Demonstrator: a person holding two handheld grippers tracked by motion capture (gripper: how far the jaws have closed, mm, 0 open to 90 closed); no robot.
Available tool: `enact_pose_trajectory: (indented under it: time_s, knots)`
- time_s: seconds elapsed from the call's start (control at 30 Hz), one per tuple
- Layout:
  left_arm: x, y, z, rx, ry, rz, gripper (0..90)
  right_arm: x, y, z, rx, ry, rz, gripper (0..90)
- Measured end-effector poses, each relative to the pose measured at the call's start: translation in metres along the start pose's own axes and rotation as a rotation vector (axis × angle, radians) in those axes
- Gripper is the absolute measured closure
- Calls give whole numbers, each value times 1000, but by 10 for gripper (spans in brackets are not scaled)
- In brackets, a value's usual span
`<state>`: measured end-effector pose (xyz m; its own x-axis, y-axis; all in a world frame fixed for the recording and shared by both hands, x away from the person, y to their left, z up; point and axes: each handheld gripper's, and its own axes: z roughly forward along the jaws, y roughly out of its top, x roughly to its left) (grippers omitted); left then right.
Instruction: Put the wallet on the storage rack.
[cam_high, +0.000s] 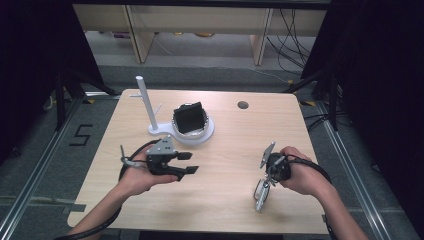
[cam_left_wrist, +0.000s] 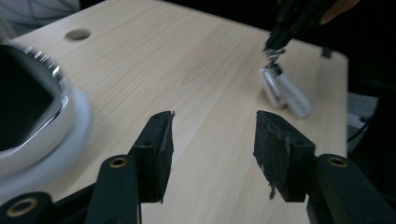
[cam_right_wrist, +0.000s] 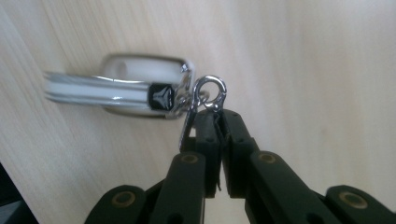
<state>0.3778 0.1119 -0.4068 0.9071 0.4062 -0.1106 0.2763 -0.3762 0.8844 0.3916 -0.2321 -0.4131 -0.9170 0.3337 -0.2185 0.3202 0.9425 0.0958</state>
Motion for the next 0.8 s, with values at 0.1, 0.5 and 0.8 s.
enact_pose_trajectory:
  time_s: [0.1,0.5,0.8]
  knots:
    - [-8,17,20,-35,-92,-26,482,2,13,-19,-18,-42,-49,876]
    - [2,43,78,-17,-216,-155,564,12,56,-59,-113,-76,-146,875]
    - [3,40,83,5,-267,-222,588,17,66,-57,-131,-69,-175,875]
